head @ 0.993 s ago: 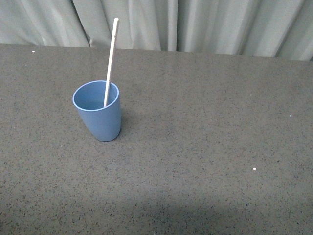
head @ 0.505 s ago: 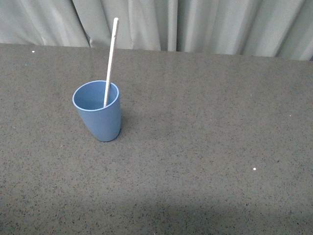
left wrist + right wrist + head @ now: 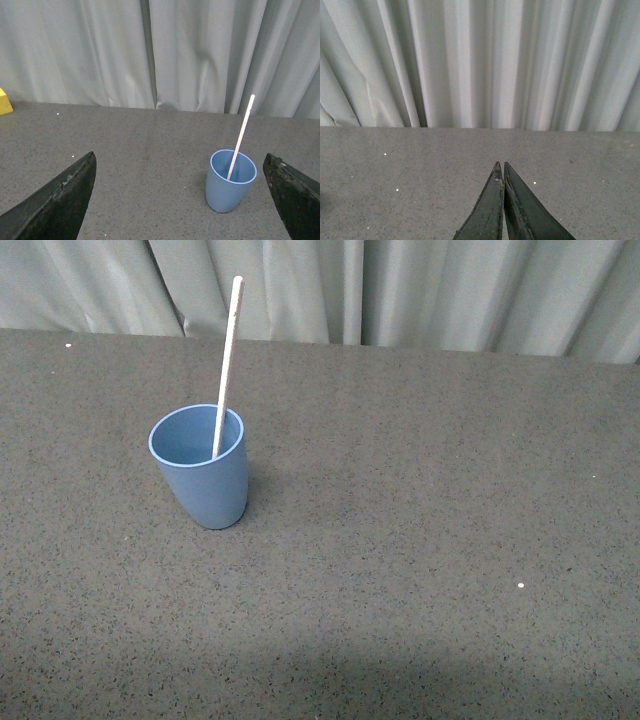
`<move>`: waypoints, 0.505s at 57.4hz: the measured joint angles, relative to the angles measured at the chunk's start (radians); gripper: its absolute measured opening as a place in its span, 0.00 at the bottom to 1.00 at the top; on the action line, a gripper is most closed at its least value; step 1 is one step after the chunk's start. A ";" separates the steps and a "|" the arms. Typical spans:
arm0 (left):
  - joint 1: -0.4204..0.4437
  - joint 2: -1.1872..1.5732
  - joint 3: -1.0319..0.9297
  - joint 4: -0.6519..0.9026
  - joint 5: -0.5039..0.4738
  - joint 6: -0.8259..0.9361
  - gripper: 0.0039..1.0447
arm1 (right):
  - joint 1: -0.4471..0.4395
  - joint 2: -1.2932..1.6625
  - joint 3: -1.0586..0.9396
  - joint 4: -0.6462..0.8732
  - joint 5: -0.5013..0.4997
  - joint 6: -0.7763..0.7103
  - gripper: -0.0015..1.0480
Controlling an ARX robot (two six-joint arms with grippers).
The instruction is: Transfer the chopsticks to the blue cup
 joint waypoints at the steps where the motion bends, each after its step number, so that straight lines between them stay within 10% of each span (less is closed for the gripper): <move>1: 0.000 0.000 0.000 0.000 0.000 0.000 0.94 | 0.000 -0.003 0.000 -0.003 0.000 0.000 0.01; 16: 0.000 0.000 0.000 0.000 0.000 0.000 0.94 | 0.000 -0.191 0.001 -0.195 -0.003 -0.001 0.03; 29: 0.000 0.000 0.000 0.000 0.000 0.000 0.94 | 0.000 -0.192 0.001 -0.199 -0.003 -0.001 0.38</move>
